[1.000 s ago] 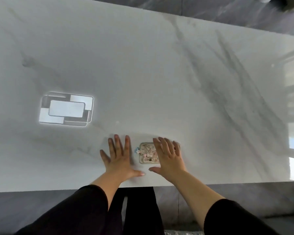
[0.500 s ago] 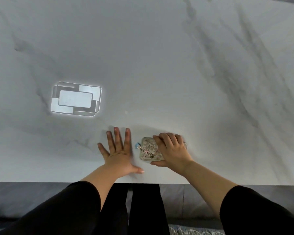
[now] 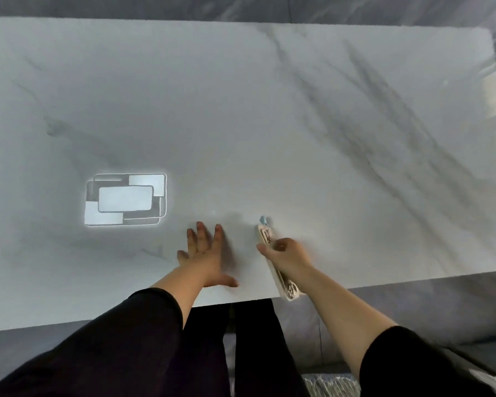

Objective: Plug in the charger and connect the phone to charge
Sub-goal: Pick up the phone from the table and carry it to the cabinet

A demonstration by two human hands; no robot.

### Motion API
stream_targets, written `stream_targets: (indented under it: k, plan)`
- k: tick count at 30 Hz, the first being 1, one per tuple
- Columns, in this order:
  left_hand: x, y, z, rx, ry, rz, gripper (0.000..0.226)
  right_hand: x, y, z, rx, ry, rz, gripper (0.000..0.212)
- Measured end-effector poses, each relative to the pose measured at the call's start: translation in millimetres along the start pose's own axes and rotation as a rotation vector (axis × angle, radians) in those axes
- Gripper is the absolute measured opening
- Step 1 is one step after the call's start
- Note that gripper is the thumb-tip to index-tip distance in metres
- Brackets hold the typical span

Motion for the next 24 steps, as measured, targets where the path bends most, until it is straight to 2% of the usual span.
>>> stream_targets:
  k: [3, 5, 11, 14, 16, 20, 24]
  plan:
    - [-28.6, -19.5, -7.2, 0.03, 0.1, -0.071, 0.122, -43.3, -13.3, -29.4, 0.535, 0.285, 0.052, 0.042]
    - [-50.5, -24.0, -18.0, 0.024, 0.159, -0.047, 0.111, -79.3, -26.9, -49.8, 0.738, 0.388, 0.035, 0.036]
    - [-112.7, -10.4, -74.8, 0.099, 0.279, 0.084, 0.075, -183.5, -71.7, -132.2, 0.962, 0.524, -0.084, 0.02]
    - [-130.3, 3.2, -119.3, 0.029, 0.308, 0.108, 0.053, -228.0, -93.9, -181.2, 1.049, 0.479, -0.181, 0.012]
    - [-139.6, 14.5, -152.6, 0.012, 0.343, 0.105, 0.042, -254.3, -105.5, -222.1, 1.125, 0.47, -0.249, 0.018]
    - [-157.1, 38.7, -214.0, 0.031, 0.371, 0.09, 0.03, -296.3, -115.1, -304.8, 1.393, 0.515, -0.312, 0.016]
    - [-165.0, 59.3, -269.6, 0.024, 0.375, 0.078, 0.027, -314.6, -126.0, -354.4, 1.624, 0.521, -0.315, 0.017]
Point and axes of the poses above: each hand's wrist, its own x-axis towards the middle knuckle, its own y-axis out of the palm, z = x × y, the point moved 4 cm from there along x, towards the middle knuckle, and after that the axes turned 11 degrees about x, right-handed, at the moved point
